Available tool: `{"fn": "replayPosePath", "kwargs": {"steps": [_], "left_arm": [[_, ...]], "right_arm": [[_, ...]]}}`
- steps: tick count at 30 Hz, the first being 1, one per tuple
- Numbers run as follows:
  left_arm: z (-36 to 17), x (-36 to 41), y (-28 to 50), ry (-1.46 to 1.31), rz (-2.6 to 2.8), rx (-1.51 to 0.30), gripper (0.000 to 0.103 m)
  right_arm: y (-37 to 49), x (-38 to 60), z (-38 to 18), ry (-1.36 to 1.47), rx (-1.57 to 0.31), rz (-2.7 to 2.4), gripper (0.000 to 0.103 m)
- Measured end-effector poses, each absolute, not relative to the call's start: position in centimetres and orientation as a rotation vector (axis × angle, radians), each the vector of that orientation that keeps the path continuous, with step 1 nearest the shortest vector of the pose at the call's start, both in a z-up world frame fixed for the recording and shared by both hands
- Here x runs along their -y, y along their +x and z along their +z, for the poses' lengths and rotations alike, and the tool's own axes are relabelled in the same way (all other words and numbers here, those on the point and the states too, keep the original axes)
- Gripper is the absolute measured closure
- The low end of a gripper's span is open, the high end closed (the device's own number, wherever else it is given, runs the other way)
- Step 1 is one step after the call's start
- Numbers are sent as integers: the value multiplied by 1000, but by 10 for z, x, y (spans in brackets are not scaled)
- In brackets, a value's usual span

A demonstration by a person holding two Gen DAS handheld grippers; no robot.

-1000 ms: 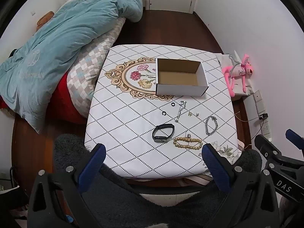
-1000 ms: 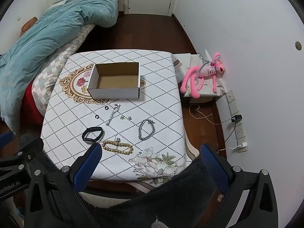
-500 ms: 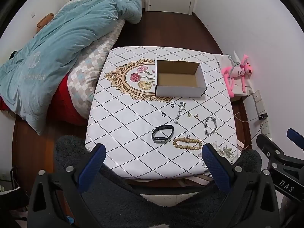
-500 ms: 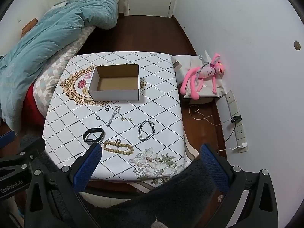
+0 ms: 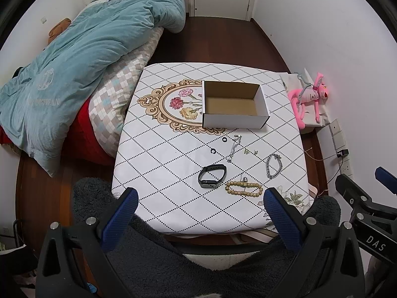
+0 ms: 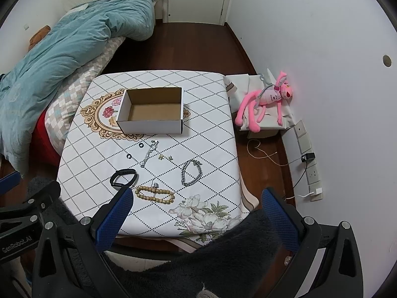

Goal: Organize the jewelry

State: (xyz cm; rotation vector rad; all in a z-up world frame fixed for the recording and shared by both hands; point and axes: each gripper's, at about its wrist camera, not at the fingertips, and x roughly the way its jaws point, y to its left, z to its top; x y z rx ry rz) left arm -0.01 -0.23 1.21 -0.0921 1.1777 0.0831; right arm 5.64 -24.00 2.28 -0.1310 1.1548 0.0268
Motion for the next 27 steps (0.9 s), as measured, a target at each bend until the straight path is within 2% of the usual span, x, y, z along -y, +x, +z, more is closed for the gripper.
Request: {"fn": "replayPosePath", "kwargs": {"steps": [27], "left_arm": [[21, 9, 3, -94, 78, -1165, 0]], "right_arm": [[58, 241, 36, -128, -1142, 27, 0]]}}
